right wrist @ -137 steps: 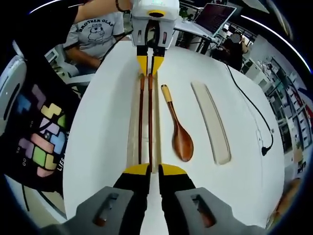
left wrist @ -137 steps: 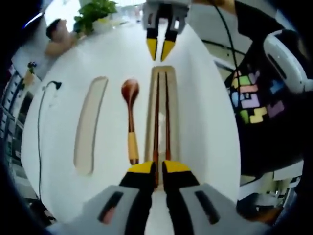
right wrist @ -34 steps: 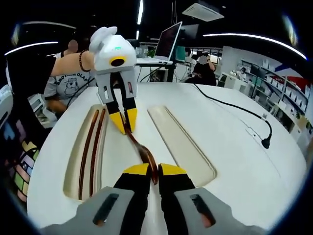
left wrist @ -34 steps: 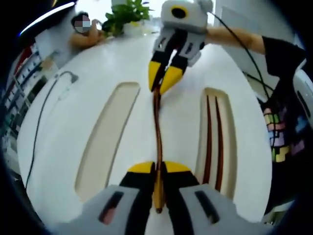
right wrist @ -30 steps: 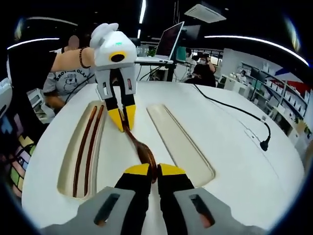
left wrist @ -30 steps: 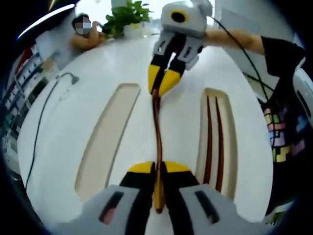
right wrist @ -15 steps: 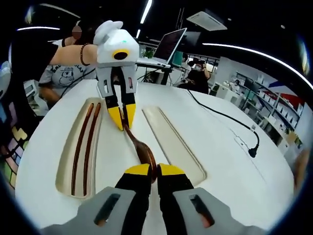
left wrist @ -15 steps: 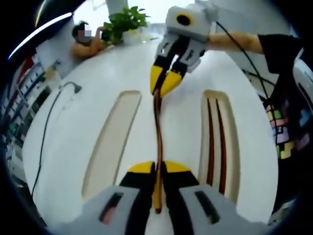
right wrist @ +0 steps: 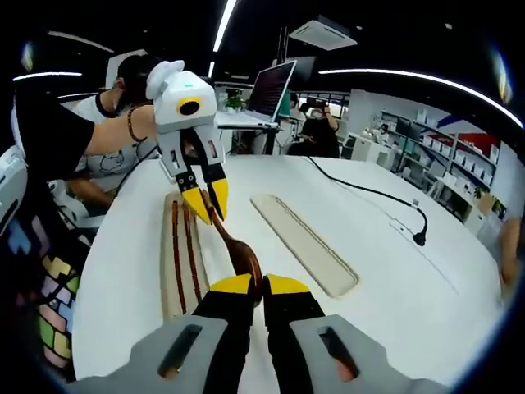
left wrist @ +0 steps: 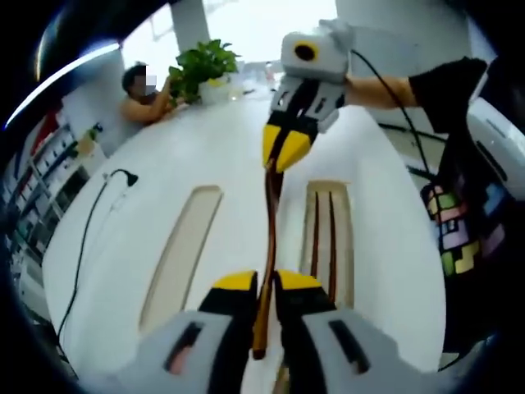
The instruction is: Arrange the utensils inside the cutlery case until each visible utensil rests in its matching compartment.
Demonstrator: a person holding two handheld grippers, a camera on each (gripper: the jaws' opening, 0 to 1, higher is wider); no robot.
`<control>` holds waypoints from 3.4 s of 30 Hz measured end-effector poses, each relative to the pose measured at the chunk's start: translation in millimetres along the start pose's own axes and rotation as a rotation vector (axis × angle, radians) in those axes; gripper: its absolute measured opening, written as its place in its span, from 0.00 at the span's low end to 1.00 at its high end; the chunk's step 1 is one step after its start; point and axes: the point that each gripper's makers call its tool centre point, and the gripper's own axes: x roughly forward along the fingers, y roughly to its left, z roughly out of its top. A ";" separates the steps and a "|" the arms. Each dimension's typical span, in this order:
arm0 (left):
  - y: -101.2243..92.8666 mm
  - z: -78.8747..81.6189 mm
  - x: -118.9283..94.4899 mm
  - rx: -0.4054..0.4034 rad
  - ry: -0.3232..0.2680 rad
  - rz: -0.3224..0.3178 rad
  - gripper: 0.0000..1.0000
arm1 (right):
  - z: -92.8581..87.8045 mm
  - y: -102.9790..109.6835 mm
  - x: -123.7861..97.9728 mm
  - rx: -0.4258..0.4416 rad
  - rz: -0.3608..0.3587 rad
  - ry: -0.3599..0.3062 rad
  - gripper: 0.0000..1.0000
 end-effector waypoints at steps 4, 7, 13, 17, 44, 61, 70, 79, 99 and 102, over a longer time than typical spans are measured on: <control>-15.8 2.7 -6.3 0.032 -0.010 0.004 0.09 | 0.7 15.2 -8.3 0.062 0.012 0.010 0.02; -26.6 -1.6 -8.0 -0.067 0.012 0.003 0.09 | -2.7 27.2 -9.5 0.094 0.031 0.022 0.02; -36.5 -7.9 -7.5 -0.017 0.029 0.035 0.10 | -11.8 42.6 -8.5 0.182 0.061 0.053 0.03; -38.5 -11.6 -5.8 -0.016 0.032 0.051 0.11 | -17.1 47.4 -6.1 0.231 0.075 0.066 0.03; -34.9 -29.1 -9.0 -0.004 0.038 0.115 0.08 | -33.1 58.9 4.9 0.395 0.149 0.173 0.04; -38.2 -24.6 -11.8 0.006 0.026 0.127 0.06 | -32.0 46.4 -7.9 0.340 0.132 0.143 0.10; -30.4 -14.4 -20.6 -0.024 -0.026 0.151 0.04 | -19.1 43.0 -11.4 0.334 0.121 0.079 0.10; 0.5 9.8 -33.1 -0.126 -0.170 0.226 0.05 | 0.1 13.6 -16.3 0.331 0.041 0.001 0.10; 84.5 0.1 -50.5 -0.301 -0.273 0.473 0.09 | -13.9 -75.0 -5.3 0.308 -0.228 -0.015 0.10; 95.9 -14.2 -48.1 -0.343 -0.251 0.510 0.12 | -16.2 -82.4 -2.8 0.313 -0.244 -0.009 0.10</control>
